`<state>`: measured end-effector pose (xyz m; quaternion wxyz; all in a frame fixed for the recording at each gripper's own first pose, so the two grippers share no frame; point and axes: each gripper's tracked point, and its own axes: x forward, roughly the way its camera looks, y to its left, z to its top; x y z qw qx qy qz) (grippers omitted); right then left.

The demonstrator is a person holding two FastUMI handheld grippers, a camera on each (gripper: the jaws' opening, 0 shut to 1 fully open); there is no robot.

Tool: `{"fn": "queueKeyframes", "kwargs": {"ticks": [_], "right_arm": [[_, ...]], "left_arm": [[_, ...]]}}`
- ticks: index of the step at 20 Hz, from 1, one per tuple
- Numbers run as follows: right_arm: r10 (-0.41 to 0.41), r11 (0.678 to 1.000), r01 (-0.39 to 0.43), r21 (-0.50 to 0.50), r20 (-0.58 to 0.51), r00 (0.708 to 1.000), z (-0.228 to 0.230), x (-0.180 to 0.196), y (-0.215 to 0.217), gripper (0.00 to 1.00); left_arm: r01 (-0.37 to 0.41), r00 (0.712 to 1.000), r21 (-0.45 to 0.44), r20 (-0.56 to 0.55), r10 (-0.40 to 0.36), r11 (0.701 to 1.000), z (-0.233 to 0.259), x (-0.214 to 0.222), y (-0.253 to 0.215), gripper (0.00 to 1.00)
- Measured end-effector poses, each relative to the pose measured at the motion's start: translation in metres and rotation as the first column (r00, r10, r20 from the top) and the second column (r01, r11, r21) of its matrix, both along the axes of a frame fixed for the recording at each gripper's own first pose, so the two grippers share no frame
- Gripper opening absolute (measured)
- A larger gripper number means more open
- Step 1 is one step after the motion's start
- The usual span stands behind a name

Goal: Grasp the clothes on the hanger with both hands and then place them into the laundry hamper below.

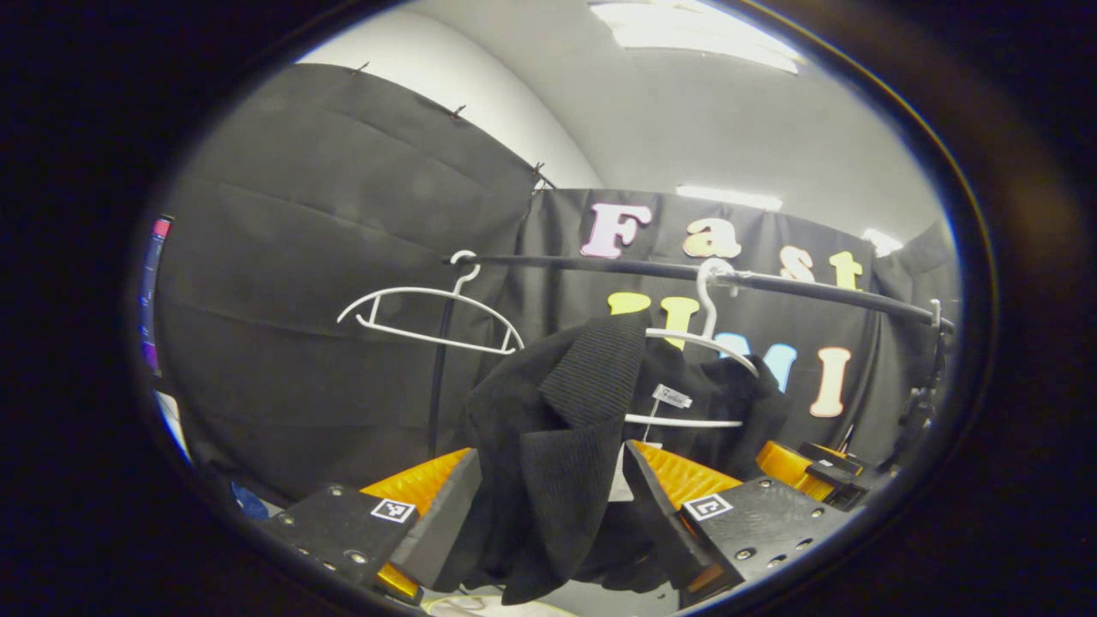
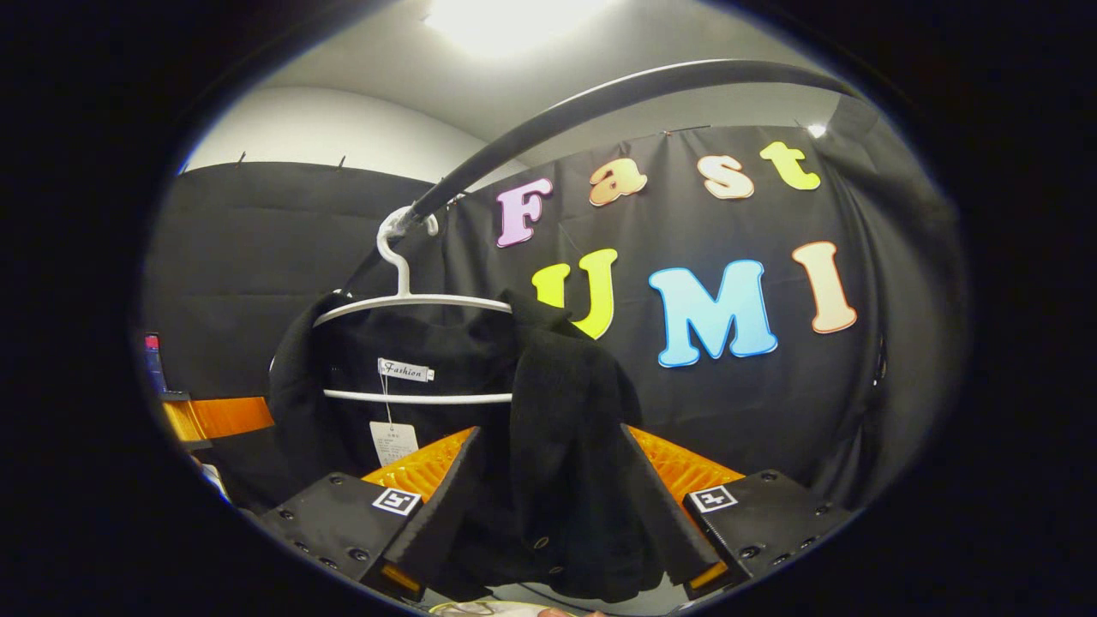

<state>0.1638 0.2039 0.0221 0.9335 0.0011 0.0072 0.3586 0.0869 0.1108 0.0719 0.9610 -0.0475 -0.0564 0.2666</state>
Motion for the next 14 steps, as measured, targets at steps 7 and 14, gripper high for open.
{"fn": "queueKeyframes", "kwargs": {"ticks": [7, 14], "right_arm": [[0.018, 1.0, -0.019, -0.005, -0.042, 0.999, -0.019, 0.038, 0.019, 0.98], [0.056, 0.998, -0.055, 0.017, -0.093, 0.994, -0.029, 0.05, 0.032, 0.98]], "left_arm": [[-0.076, 0.993, 0.072, -0.081, 0.082, 0.995, -0.006, 0.036, 0.0, 0.98], [-0.182, 0.973, 0.131, -0.119, 0.197, 0.975, -0.005, 0.05, 0.019, 0.98]]}}
